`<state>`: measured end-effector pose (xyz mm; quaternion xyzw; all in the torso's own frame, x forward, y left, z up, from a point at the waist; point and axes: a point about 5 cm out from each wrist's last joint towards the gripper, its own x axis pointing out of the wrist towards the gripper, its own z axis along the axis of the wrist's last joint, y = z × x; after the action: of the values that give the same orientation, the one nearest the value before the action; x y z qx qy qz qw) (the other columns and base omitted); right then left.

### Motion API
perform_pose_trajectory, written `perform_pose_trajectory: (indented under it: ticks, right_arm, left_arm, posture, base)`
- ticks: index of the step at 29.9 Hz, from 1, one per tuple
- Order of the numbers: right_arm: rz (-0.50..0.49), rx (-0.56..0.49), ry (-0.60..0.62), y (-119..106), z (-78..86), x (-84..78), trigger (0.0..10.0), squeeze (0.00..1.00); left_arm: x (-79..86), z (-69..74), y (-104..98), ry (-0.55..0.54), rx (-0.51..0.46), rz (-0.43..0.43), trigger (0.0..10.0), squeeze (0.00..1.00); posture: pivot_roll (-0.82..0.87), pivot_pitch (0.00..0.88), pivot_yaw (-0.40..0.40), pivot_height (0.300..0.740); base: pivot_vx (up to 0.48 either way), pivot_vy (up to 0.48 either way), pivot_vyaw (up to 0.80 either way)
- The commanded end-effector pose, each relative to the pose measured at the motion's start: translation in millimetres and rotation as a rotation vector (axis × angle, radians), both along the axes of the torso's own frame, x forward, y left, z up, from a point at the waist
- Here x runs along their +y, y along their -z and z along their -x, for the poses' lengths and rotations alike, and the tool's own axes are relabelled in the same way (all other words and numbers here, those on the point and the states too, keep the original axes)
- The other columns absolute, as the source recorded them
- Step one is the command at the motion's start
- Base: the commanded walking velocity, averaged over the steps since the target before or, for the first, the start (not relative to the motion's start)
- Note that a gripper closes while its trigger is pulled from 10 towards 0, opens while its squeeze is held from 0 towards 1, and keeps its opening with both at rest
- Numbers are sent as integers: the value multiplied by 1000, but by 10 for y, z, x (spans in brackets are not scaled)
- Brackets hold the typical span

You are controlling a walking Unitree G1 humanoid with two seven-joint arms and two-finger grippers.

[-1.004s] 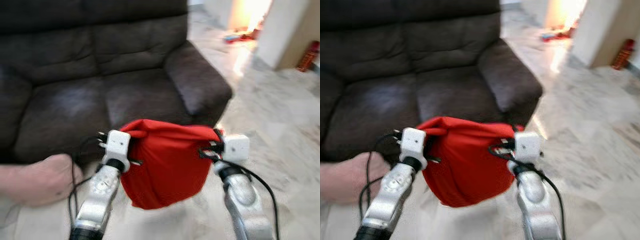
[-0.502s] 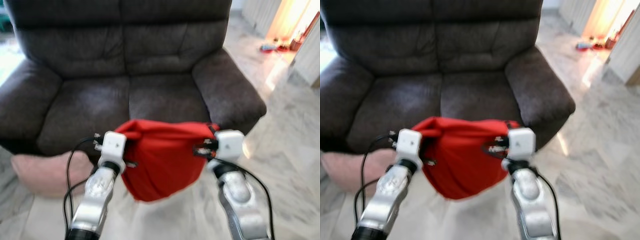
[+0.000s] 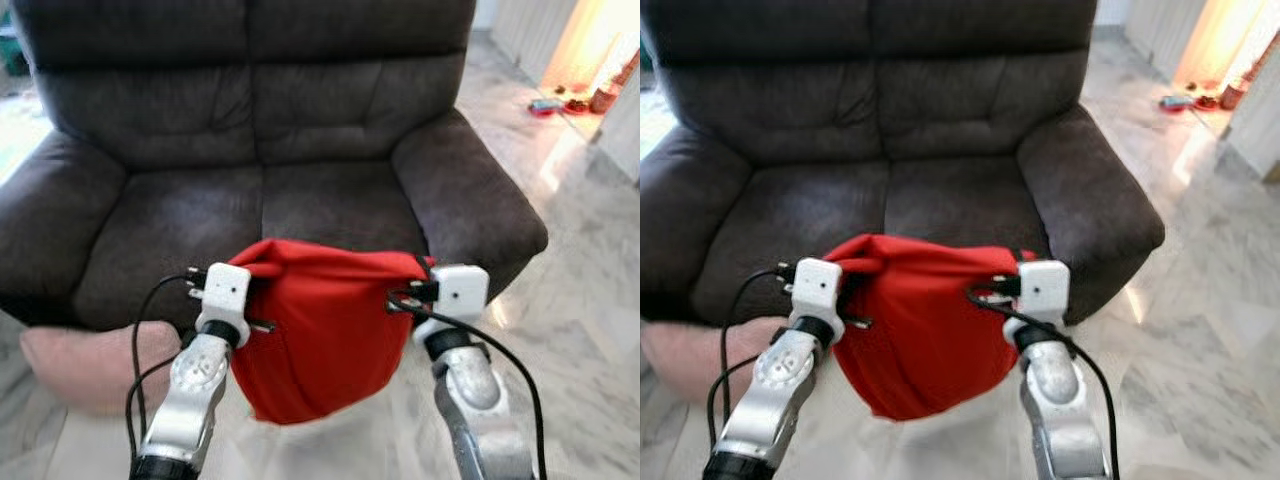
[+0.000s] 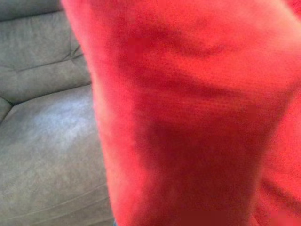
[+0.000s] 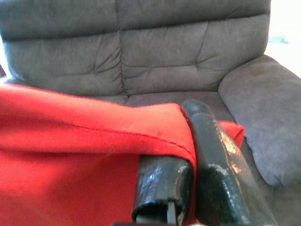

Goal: Move the pillow to the sofa from floor

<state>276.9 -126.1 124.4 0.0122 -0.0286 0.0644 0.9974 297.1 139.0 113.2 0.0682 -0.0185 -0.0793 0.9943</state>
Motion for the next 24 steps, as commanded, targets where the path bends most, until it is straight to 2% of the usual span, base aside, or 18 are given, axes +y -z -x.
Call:
perform_pose_trajectory:
  ticks: [1, 5, 19, 24]
  right_arm:
    - [-5, -64, 52, -131, -2, -134, 10000, 0]
    - [-2, -67, 49, -137, -3, -127, 10000, 0]
    - [3, -78, 37, -155, -11, -106, 10000, 0]
    - [32, -99, 13, -175, 2, -91, 10000, 0]
  left_arm:
    - [-41, -37, -173, 6, -75, 16, 10000, 0]
    - [-37, -38, -173, 7, -74, 16, 10000, 0]
    - [-45, -42, -168, 12, -72, 13, 10000, 0]
    - [-48, -40, -166, 14, -72, 13, 10000, 0]
  posture:
    - [-139, 83, 37, 739]
    - [-140, 87, 38, 739]
    - [-142, 83, 39, 739]
    - [-145, 81, 39, 739]
  base:
    - [277, 0, -800]
    - [274, 0, -800]
    - [273, 0, 0]
    - [274, 0, 0]
